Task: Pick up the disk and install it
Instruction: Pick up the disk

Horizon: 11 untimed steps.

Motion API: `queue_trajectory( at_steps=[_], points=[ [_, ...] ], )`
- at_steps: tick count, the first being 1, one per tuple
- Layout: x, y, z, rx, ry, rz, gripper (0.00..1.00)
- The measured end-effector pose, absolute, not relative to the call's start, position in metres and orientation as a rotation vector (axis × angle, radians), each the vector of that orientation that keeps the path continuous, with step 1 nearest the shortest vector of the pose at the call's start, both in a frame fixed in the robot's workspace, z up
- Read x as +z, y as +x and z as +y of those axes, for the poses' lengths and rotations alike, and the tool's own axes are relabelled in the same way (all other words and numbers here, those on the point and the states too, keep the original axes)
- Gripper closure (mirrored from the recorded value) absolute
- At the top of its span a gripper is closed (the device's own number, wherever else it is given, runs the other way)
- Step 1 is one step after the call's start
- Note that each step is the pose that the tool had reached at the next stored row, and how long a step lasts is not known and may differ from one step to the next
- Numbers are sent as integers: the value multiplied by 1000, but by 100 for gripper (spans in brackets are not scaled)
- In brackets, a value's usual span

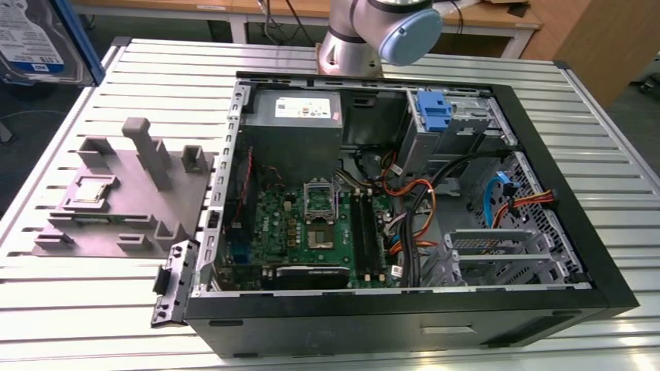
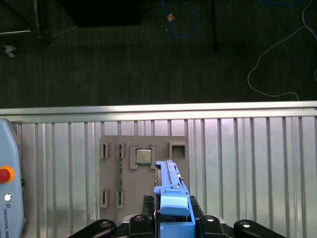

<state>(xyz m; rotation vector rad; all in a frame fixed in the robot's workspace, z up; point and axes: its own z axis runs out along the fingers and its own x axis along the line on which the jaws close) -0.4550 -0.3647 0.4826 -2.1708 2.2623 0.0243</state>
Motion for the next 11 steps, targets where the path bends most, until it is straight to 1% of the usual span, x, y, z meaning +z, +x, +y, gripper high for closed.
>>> queue_trajectory(
  at_steps=[11],
  points=[
    [483, -455, -367, 24, -2171, 2262, 63]
  ],
)
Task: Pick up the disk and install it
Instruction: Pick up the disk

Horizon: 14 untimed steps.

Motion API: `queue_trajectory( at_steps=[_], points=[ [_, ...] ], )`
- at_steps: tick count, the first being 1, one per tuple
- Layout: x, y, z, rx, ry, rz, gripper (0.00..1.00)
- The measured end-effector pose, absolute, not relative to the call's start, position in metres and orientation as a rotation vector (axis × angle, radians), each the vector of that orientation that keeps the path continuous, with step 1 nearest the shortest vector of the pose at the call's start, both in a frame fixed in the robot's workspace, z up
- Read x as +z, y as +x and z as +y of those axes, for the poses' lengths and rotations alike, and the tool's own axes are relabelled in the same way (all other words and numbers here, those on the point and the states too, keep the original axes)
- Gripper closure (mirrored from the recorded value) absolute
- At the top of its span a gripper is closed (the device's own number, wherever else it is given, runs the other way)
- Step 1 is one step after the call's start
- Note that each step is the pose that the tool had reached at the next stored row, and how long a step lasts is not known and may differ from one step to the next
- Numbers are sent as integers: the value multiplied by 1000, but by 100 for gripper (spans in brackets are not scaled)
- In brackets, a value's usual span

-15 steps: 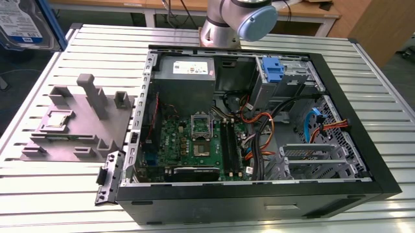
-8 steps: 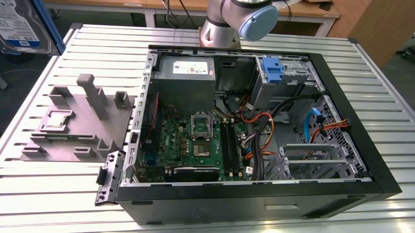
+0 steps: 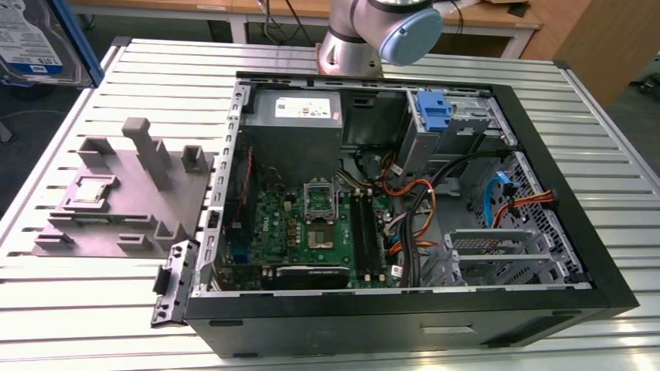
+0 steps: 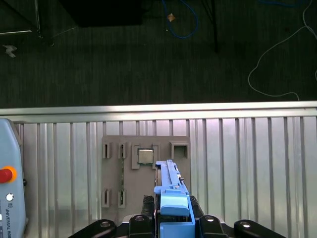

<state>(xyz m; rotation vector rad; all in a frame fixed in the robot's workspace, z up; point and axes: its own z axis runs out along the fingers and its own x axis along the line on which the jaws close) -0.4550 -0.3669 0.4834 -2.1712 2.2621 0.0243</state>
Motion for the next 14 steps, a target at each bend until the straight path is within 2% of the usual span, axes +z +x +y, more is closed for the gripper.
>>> queue_trajectory(
  at_steps=[14],
  points=[
    [494, -455, -367, 23, -2172, 2262, 63]
  ],
)
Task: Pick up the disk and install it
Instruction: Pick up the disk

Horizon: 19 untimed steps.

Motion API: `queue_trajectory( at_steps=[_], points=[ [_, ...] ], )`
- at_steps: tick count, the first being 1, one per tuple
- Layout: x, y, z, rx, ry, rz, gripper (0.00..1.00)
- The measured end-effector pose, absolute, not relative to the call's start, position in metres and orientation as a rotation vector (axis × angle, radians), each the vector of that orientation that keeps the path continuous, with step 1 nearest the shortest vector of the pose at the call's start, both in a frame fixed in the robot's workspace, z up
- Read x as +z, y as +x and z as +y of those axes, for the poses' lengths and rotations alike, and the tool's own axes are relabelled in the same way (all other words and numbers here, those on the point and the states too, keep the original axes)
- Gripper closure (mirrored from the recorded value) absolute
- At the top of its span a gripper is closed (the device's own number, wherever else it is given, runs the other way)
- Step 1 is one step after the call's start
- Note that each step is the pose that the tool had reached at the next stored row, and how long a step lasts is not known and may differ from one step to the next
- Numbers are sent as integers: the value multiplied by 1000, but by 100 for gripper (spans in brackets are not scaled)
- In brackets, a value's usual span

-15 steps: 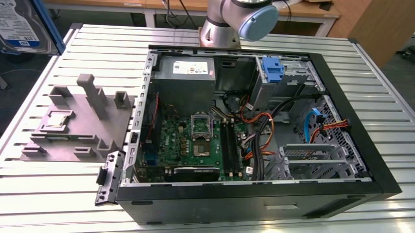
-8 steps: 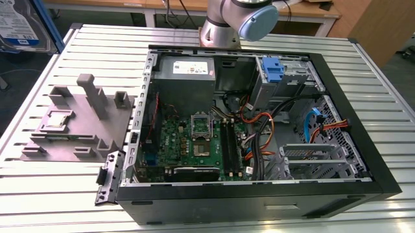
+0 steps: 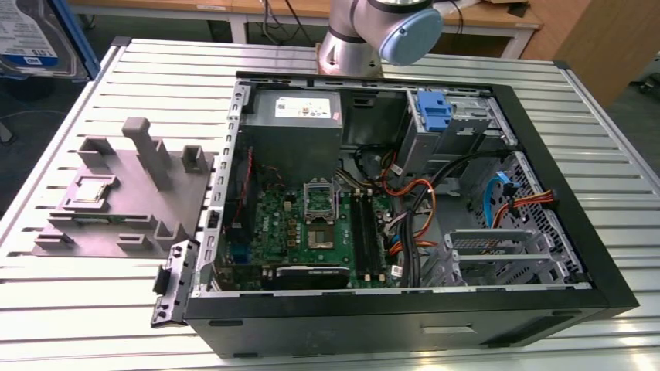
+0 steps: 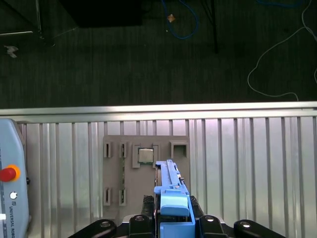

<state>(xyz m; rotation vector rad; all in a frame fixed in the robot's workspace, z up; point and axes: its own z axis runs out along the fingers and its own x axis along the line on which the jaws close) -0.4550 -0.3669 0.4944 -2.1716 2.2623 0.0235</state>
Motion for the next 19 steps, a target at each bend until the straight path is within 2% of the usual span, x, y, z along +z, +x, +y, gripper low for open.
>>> queue_trajectory(
  at_steps=[19],
  points=[
    [505, -455, -367, 22, -2172, 2263, 63]
  ],
)
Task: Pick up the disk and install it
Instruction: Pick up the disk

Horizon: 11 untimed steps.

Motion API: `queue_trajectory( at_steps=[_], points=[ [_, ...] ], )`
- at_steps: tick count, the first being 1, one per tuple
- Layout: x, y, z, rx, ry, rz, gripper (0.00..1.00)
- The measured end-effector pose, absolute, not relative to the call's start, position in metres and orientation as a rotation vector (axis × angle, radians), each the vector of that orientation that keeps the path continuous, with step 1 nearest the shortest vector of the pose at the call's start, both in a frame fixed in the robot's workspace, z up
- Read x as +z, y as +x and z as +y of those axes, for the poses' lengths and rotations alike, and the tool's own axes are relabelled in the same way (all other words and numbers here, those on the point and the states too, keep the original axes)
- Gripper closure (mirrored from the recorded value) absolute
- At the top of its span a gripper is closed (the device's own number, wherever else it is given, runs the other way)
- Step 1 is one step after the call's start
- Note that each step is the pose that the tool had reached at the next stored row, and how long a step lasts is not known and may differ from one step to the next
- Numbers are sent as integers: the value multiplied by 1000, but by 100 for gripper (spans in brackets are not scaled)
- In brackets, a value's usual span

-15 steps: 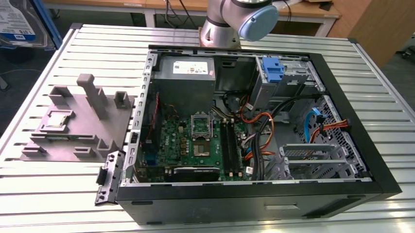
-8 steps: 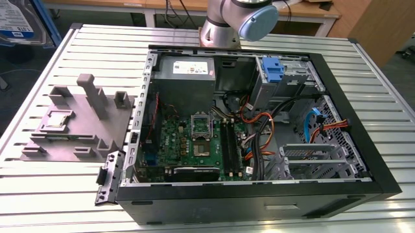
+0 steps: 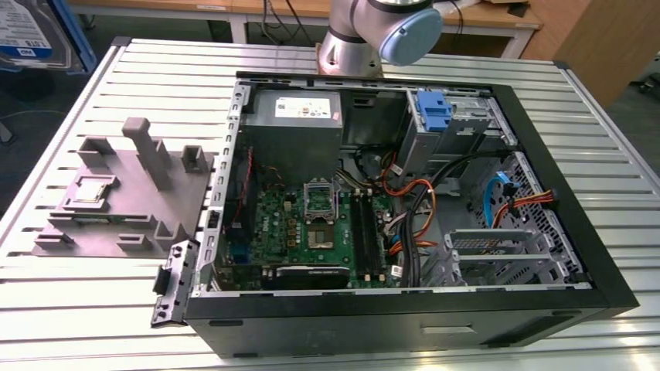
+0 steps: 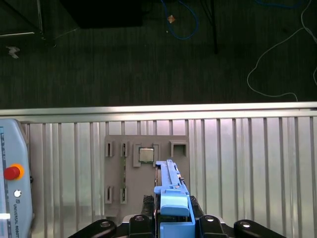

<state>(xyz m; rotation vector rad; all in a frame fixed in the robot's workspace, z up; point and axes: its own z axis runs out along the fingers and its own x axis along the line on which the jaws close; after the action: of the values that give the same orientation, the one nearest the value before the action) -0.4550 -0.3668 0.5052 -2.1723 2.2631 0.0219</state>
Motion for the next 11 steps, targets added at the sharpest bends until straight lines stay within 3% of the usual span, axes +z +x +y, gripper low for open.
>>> queue_trajectory(
  at_steps=[11],
  points=[
    [512, -455, -367, 22, -2172, 2263, 63]
  ],
)
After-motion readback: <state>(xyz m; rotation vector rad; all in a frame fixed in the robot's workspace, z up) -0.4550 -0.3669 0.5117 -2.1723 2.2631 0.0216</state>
